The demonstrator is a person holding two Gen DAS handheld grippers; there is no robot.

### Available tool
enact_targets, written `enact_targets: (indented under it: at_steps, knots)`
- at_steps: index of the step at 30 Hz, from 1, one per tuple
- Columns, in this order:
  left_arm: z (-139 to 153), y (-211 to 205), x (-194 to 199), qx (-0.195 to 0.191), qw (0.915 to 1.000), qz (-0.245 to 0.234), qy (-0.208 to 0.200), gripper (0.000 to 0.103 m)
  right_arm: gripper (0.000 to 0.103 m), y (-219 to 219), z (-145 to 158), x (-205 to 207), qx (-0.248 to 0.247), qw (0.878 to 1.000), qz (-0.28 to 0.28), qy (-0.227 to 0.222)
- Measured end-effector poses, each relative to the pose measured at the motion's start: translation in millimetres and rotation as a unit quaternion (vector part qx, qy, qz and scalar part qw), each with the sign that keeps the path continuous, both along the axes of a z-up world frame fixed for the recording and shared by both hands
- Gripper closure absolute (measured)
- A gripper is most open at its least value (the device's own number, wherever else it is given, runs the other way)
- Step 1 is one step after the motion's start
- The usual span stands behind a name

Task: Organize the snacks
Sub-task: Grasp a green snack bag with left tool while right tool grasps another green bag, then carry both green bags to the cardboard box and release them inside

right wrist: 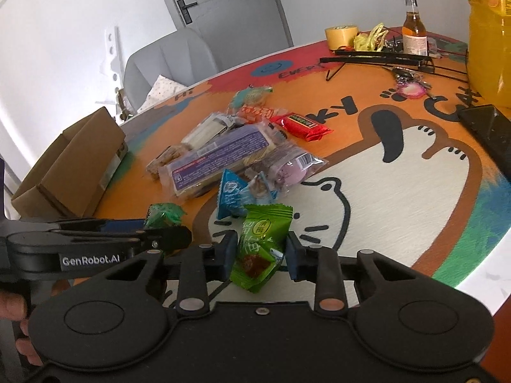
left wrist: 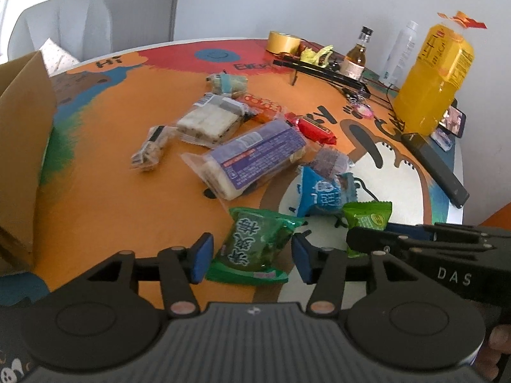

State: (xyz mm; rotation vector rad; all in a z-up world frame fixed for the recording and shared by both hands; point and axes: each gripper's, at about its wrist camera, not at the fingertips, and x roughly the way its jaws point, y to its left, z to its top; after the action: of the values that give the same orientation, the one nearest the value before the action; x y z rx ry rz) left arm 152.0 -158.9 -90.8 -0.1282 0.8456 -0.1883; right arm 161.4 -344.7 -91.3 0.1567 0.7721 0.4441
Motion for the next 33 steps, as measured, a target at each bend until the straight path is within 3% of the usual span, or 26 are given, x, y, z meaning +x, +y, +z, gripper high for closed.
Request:
enact_targets:
  at_steps: [6, 19, 33]
  knots:
    - [3.1, -0.2, -3.2, -0.004, 1.0000, -0.006, -0.005, 0.074, 0.073, -5.7, 6.4, -1.8, 0.010, 1.000, -0.006, -0.015]
    - [40.5, 21.8, -16.1, -0.016, 0.9983, 0.013, -0.055, 0.076, 0.073, 5.6, 30.7, -1.5, 0.034, 0.998, 0.009, -0.055]
    - [73.4, 65.8, -25.1, -0.009, 0.9920, 0.074, -0.102, 0.076, 0.073, 36.7, 61.3, 8.4, 0.039, 0.994, 0.034, -0.098]
